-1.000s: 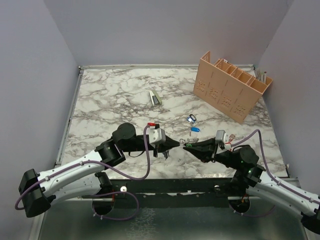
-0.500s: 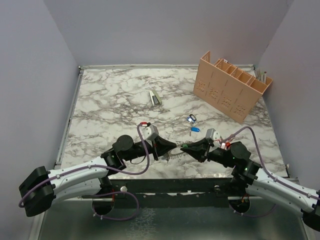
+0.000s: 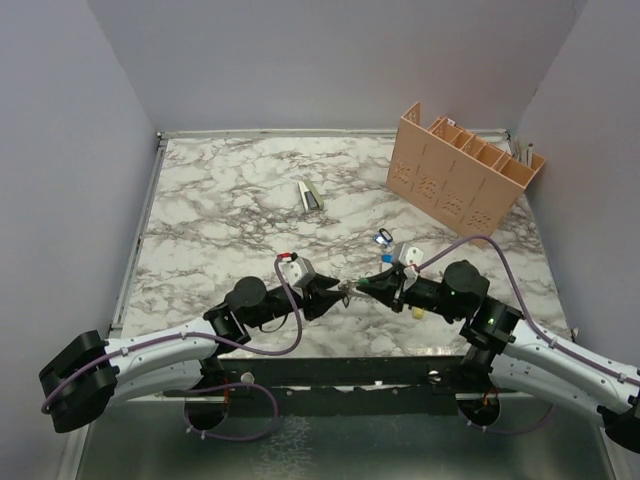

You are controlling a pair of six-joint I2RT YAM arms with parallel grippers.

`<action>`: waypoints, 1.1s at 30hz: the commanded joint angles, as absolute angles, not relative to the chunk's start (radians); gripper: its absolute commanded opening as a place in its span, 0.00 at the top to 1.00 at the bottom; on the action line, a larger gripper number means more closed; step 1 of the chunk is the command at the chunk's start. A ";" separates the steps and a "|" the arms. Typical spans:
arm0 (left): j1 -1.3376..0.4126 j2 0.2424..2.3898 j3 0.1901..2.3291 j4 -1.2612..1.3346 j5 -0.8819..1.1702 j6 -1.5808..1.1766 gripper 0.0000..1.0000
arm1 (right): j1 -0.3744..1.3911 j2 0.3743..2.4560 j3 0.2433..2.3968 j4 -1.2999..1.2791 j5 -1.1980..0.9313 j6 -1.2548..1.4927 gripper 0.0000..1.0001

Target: Remove the keys from the keyring

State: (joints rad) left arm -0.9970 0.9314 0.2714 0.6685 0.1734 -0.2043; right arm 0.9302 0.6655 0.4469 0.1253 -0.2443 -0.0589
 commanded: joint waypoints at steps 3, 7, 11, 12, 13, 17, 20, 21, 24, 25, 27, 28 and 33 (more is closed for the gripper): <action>-0.996 0.855 0.263 0.686 0.200 -0.016 0.57 | 0.929 0.703 0.562 -0.042 -0.261 -0.169 0.99; -0.994 0.830 0.265 0.685 0.173 0.042 0.55 | 0.929 0.774 0.600 -0.095 -0.256 -0.174 0.99; -0.991 0.806 0.255 0.684 0.155 0.078 0.54 | 0.930 0.808 0.623 -0.125 -0.271 -0.194 0.99; -0.989 0.802 0.255 0.684 0.155 0.086 0.53 | 0.930 0.815 0.634 -0.139 -0.299 -0.199 0.99; -0.987 0.799 0.255 0.684 0.163 0.096 0.52 | 0.929 0.825 0.645 -0.155 -0.306 -0.202 0.99; -0.967 0.809 0.270 0.680 0.253 0.131 0.51 | 0.929 0.869 0.695 -0.237 -0.294 -0.226 0.99; -0.956 0.850 0.282 0.681 0.331 0.141 0.50 | 0.929 0.901 0.737 -0.301 -0.283 -0.234 0.99; -0.956 0.870 0.286 0.681 0.349 0.144 0.50 | 0.929 0.908 0.747 -0.316 -0.281 -0.237 0.99; -0.954 0.933 0.305 0.681 0.386 0.151 0.51 | 0.929 0.924 0.763 -0.337 -0.293 -0.241 0.99; -0.954 0.951 0.315 0.681 0.400 0.150 0.51 | 0.929 0.928 0.764 -0.339 -0.294 -0.238 0.99; -0.954 0.984 0.336 0.681 0.445 0.147 0.53 | 0.929 0.933 0.762 -0.337 -0.296 -0.235 0.99; -0.954 0.998 0.343 0.681 0.461 0.147 0.54 | 0.929 0.936 0.762 -0.337 -0.304 -0.235 0.99; -0.954 1.026 0.351 0.681 0.506 0.154 0.61 | 0.929 0.958 0.773 -0.352 -0.336 -0.243 0.99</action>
State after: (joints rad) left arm -0.9565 1.0161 0.3275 0.6651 0.4107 0.1368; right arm 0.9295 0.9463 0.7322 -0.3393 -0.2886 -0.2272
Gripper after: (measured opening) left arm 0.406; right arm 0.046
